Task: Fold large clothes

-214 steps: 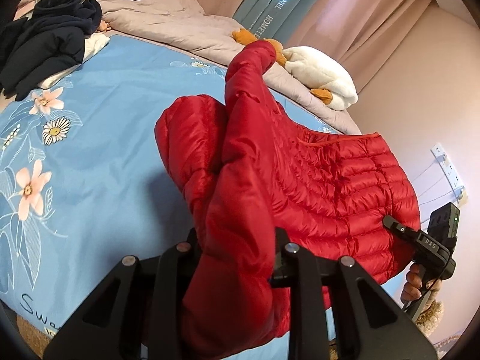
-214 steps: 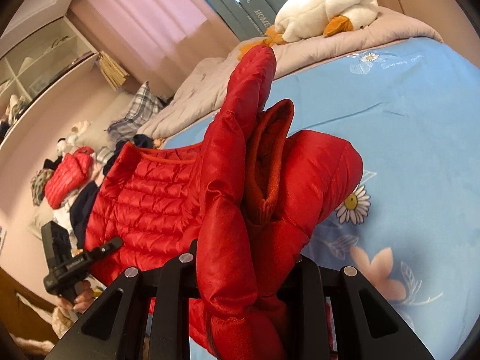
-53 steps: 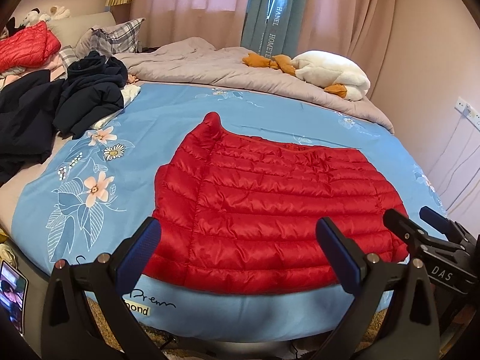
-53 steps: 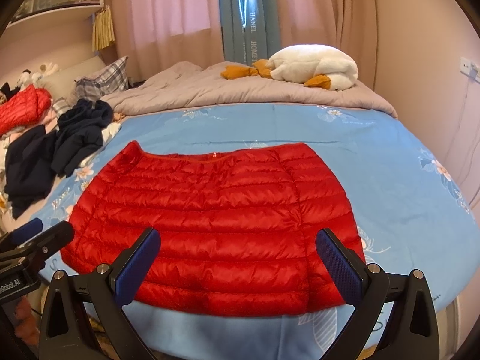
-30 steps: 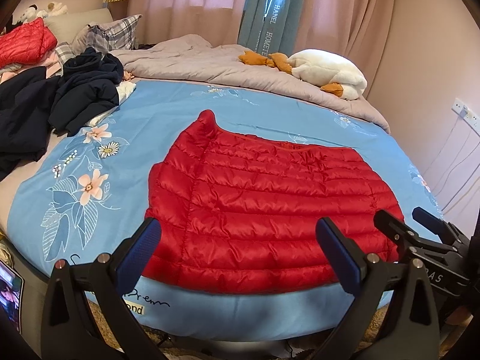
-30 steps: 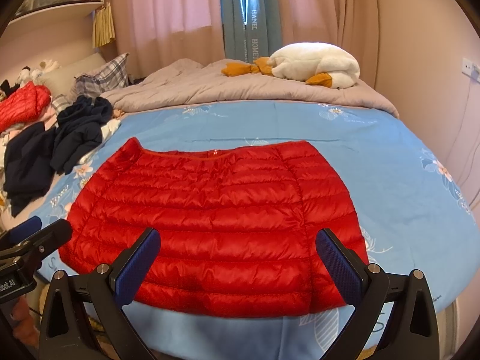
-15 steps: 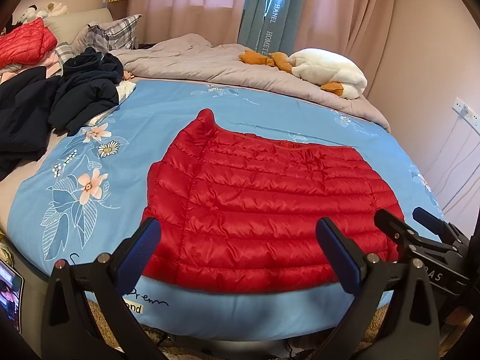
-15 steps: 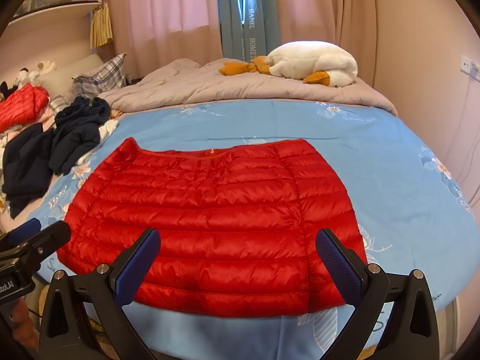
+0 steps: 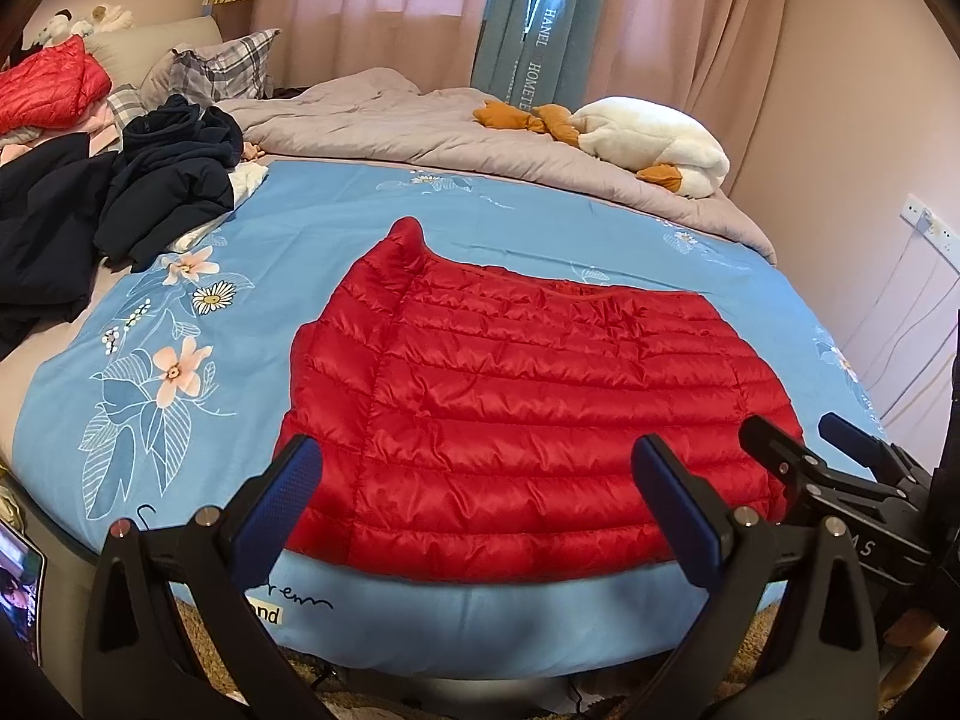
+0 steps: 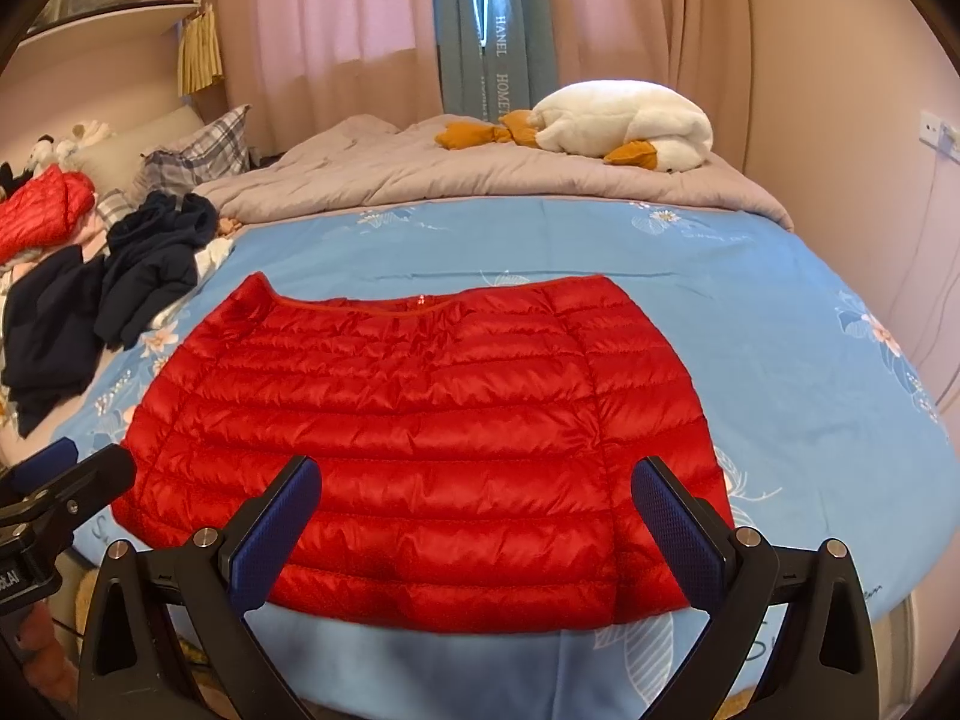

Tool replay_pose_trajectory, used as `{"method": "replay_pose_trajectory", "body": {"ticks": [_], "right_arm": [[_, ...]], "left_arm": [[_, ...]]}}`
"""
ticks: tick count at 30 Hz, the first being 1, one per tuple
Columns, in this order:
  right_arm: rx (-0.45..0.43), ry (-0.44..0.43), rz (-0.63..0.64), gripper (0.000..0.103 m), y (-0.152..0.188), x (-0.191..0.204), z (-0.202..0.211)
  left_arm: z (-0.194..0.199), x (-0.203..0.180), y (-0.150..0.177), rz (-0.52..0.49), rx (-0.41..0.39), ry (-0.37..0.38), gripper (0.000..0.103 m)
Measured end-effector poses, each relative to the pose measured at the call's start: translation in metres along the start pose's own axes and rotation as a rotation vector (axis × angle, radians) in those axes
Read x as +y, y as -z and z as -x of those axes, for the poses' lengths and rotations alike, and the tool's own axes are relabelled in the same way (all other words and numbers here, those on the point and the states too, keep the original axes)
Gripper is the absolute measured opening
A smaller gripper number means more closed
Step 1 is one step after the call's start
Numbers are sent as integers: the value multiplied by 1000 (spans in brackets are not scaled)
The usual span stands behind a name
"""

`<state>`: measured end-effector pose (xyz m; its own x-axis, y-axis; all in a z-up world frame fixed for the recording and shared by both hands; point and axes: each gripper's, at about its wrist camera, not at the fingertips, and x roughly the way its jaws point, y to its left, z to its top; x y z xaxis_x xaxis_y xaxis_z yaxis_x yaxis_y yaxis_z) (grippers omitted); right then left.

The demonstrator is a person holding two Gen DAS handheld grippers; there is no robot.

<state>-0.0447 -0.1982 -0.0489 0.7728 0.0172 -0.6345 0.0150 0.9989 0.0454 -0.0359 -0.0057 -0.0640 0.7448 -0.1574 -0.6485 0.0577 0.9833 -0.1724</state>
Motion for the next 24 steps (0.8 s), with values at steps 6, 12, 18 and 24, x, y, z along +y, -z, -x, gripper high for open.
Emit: {"method": "replay_pose_trajectory", "body": {"ticks": [6,12,18,24], "right_arm": [[0,0,-1,102,0,-1,0],[2,1,-7,102,1,-1,0],[2,1,-8,102,1,-1,-1],[2,0,-6,102,1,-1,-1]], "left_arm": [[0,0,0,-1,0,0,103],[0,-1,0,0,0,-1,103],[0,-1,1,-2,4,4,103],[0,-3,1,-4,4,6,103]]}}
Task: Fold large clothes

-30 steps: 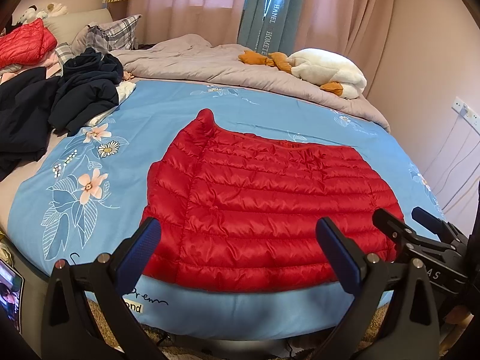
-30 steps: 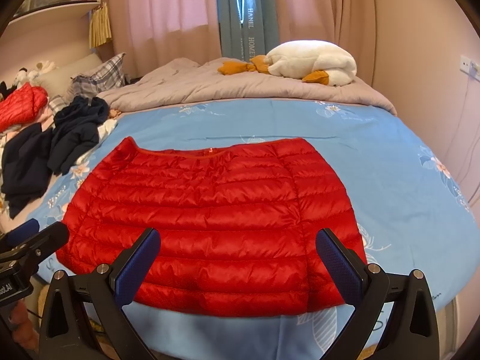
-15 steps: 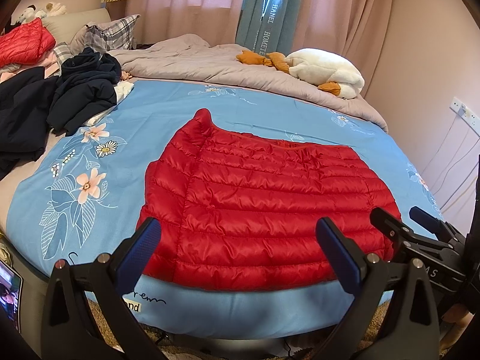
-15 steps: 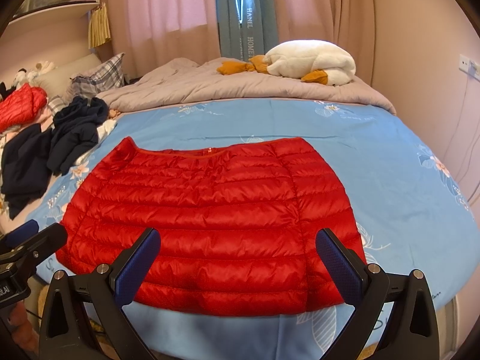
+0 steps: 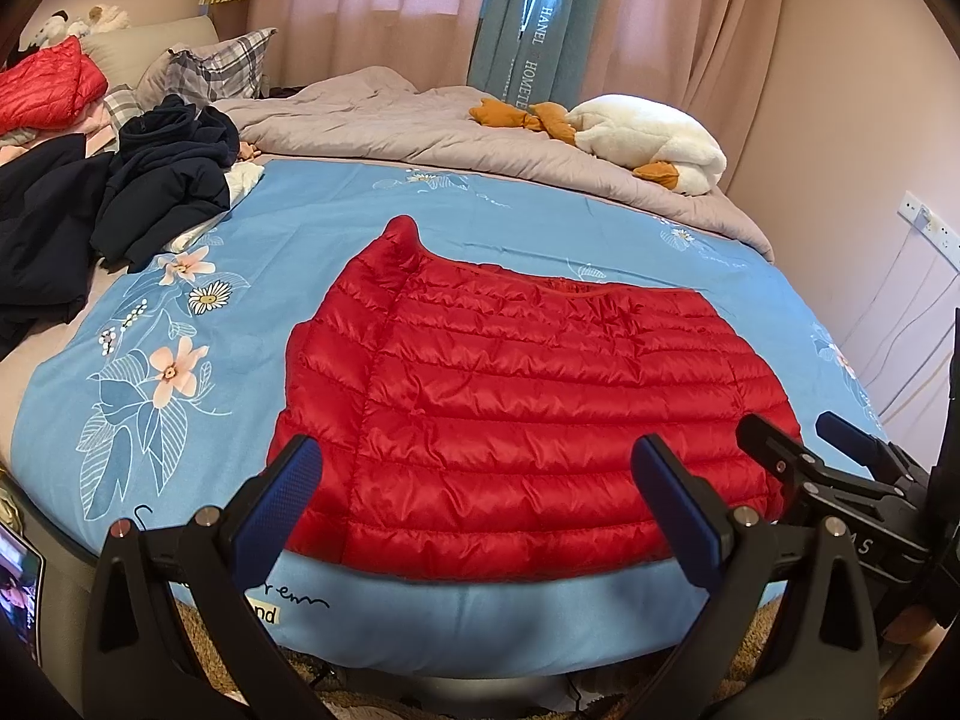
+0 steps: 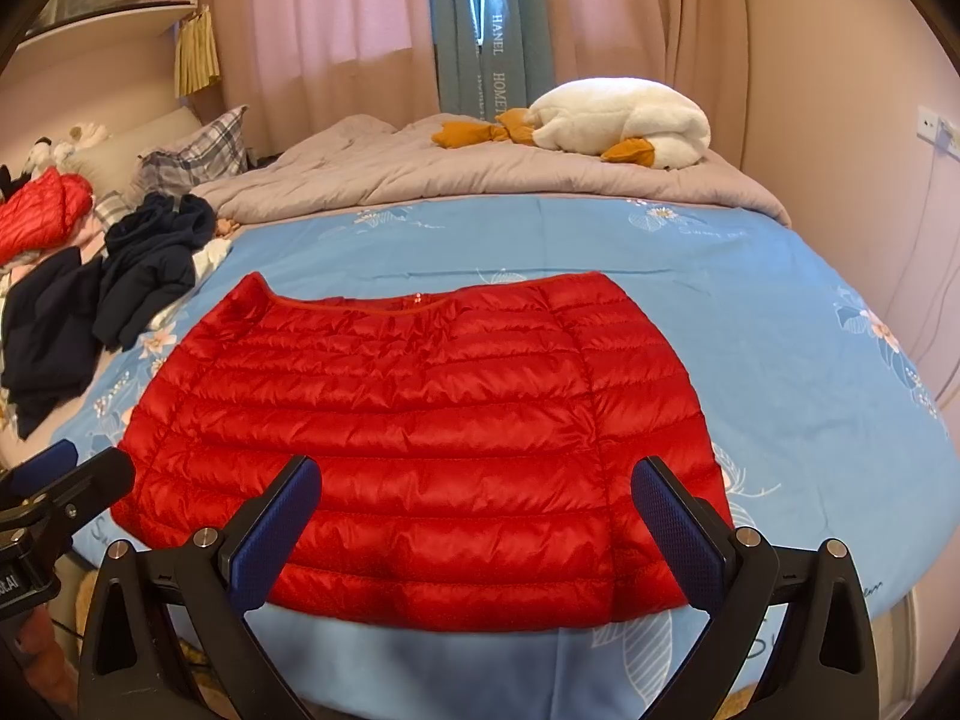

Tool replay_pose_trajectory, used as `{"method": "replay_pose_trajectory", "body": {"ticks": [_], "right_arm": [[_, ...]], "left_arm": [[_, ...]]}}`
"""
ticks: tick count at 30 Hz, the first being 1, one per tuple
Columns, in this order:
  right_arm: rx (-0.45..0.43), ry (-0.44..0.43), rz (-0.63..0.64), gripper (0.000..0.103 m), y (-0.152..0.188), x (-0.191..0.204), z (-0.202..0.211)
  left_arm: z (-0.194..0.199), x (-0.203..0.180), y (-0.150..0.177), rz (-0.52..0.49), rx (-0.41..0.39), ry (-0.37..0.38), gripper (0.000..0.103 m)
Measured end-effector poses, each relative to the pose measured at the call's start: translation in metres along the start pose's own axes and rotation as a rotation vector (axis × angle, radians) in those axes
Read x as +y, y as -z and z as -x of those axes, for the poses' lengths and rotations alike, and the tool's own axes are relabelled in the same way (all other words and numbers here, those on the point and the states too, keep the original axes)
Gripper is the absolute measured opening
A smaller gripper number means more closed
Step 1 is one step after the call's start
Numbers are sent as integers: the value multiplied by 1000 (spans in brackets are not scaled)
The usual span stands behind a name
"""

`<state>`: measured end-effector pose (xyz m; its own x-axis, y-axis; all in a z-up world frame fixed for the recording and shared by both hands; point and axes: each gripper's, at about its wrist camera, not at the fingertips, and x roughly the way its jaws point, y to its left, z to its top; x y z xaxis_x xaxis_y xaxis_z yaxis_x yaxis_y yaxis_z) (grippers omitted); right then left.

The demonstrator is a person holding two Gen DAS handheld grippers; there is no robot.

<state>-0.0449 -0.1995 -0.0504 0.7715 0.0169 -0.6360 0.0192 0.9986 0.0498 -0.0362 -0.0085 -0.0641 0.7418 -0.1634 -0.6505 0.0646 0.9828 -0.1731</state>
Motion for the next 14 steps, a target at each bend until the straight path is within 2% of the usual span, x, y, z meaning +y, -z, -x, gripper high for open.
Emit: {"method": "replay_pose_trajectory", "body": {"ticks": [14], "right_arm": [[3,3,-2,102,1,-1,0]], "left_arm": [[0,0,-4,-6,-6,4,103]]}}
